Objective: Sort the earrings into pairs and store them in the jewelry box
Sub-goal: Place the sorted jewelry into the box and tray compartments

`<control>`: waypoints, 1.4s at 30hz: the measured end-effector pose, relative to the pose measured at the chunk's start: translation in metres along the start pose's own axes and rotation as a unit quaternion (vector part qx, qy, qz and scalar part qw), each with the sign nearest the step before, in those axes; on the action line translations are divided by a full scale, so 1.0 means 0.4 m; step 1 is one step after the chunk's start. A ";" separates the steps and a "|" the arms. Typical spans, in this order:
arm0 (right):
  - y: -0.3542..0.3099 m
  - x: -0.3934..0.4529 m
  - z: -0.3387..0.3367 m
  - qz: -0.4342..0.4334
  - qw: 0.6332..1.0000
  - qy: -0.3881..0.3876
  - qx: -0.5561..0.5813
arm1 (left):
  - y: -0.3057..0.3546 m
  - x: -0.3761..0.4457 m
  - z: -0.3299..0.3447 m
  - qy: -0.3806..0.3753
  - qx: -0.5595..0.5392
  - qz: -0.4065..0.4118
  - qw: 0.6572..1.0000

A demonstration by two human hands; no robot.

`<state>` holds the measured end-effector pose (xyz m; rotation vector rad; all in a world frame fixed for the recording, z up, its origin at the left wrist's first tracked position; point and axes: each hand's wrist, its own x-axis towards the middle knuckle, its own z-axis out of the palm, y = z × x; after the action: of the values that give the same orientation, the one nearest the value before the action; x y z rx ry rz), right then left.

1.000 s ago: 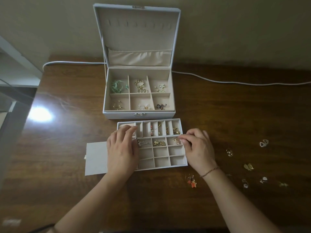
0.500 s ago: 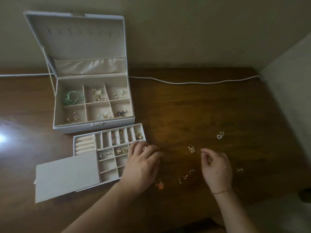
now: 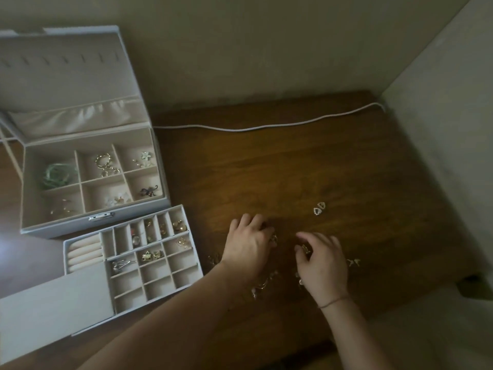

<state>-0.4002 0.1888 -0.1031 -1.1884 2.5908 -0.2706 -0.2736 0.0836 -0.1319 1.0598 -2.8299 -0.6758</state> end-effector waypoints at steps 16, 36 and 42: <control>-0.026 0.025 0.045 -0.128 0.990 -0.020 -0.061 | 0.011 -0.025 -0.013 0.014 -0.086 -0.016 0.996; -0.402 -0.131 0.131 -0.270 0.943 -0.100 0.165 | -0.417 -0.510 -0.152 0.216 -0.024 -0.221 0.951; -0.529 -0.190 0.233 -0.294 0.940 -0.119 0.127 | -0.426 -0.519 -0.140 0.209 -0.039 -0.243 0.946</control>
<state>-0.1721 0.1052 -0.1185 -1.7399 1.8756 -0.5244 0.0007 0.0796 -0.1295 1.6750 -2.1803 -0.4993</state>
